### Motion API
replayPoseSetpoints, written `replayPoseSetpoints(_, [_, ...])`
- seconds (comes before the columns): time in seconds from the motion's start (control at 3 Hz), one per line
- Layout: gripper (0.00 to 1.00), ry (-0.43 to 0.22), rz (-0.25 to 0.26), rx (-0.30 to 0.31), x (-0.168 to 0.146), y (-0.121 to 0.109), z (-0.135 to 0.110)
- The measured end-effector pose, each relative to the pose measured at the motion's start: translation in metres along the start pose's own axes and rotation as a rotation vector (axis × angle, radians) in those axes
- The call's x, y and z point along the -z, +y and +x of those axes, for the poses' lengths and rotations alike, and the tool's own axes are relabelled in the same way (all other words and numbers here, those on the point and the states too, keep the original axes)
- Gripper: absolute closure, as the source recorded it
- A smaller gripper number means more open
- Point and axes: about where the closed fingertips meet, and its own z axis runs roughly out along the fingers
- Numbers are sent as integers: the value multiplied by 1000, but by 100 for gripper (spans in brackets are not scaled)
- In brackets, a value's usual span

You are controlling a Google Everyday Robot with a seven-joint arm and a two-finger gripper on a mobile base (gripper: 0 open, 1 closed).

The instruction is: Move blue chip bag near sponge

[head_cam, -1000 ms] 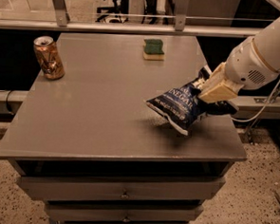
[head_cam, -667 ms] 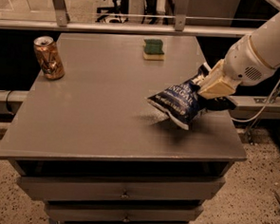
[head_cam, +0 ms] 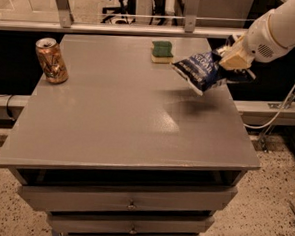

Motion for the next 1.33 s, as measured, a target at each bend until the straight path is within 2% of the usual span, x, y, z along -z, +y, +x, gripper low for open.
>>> replayPoseSetpoints(0.33, [100,6,235,-106,-24,-103,-16])
replayPoseSetpoints(0.67, [100,19,314,-153,-35,-140,-21])
replayPoseSetpoints(1.0, [100,74,358,-193,-61,-169,-20])
replayPoseSetpoints(1.33, [100,118,361,-220,-94,-182,-19])
